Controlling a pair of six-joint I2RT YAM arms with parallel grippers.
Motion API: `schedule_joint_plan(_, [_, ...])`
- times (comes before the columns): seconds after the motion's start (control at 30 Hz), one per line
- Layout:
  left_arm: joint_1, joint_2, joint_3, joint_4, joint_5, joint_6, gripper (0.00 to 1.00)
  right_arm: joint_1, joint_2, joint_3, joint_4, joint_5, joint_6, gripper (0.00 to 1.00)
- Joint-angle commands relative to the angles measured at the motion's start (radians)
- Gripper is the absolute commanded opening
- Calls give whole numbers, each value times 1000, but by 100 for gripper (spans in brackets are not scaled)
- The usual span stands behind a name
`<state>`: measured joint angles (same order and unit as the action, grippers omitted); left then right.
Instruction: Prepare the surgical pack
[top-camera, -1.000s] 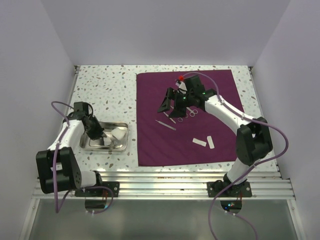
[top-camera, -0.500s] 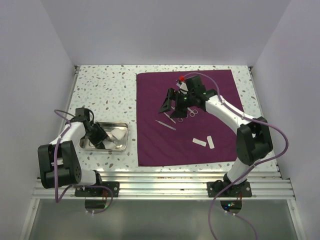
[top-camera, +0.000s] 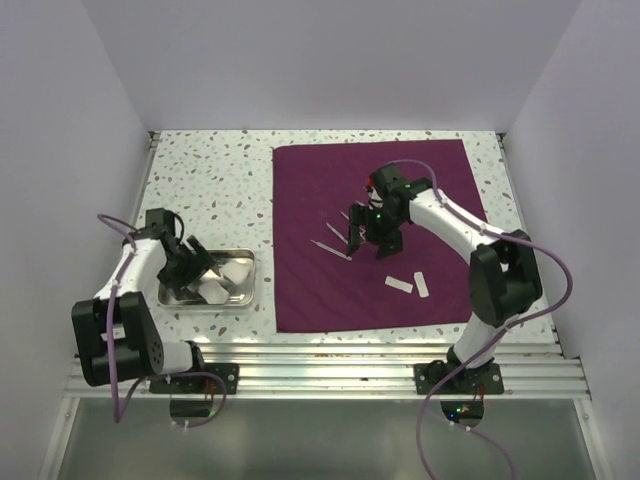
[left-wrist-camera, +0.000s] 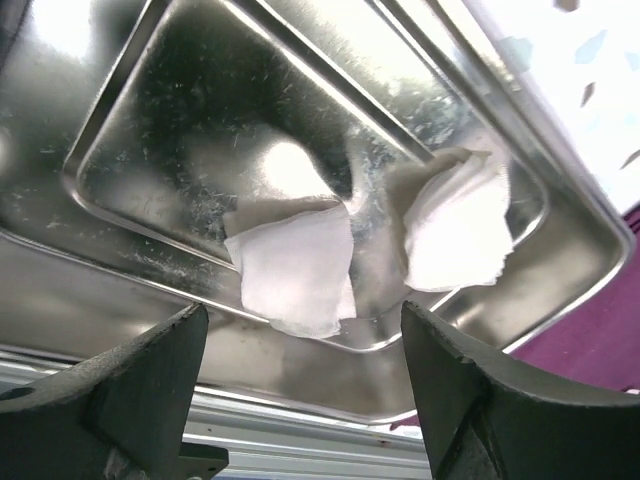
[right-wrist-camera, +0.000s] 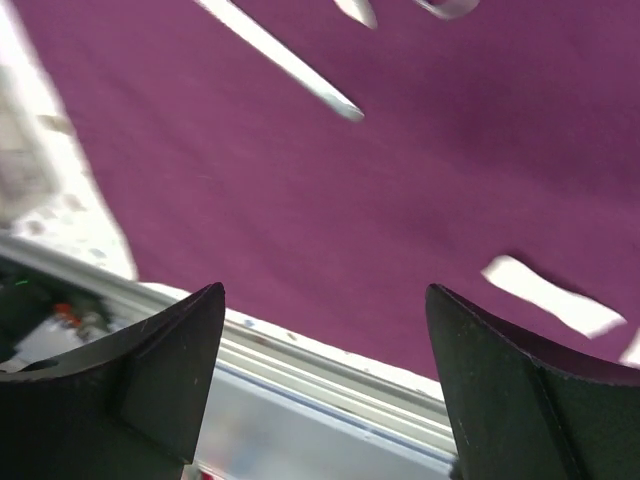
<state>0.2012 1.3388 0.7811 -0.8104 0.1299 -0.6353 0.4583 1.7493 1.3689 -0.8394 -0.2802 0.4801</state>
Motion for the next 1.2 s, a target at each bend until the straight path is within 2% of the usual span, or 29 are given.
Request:
schedule_joint_plan(0.0, [7,-45,70,-55,-22,-3,82,-47,-91,-98,-130,131,-48,84])
schedule_joint_plan(0.17, [1,-85,145,-36,5,57,76,-173,-175,-243,-153,167,-64,78])
schedule_joint_plan(0.23, [-9,-99,158,-6,45,75,73,-184,-208,-277,-168,199,-81,78])
schedule_joint_plan(0.37, [-116,-90,193,46,54,86,70,-190,-215,-303,-171,294,-110,75])
schedule_joint_plan(0.43, [-173,-60,216,60,48,82,70,-190,-202,-304,-143,280,-164,73])
schedule_joint_plan(0.47, [-228,-46,242,60,47,76,70,-190,-197,-303,-132,233,-184,72])
schedule_joint_plan(0.53, [-262,-14,251,82,83,68,70,-190,-194,-289,-113,167,-241,68])
schedule_joint_plan(0.67, [-321,13,262,112,112,56,69,-185,-179,-268,-102,214,-293,62])
schedule_joint_plan(0.77, [-336,31,270,119,135,57,69,-188,-127,-264,-104,309,-255,54])
schedule_joint_plan(1.17, [-362,60,305,108,172,77,69,-190,4,-215,-96,377,-218,52])
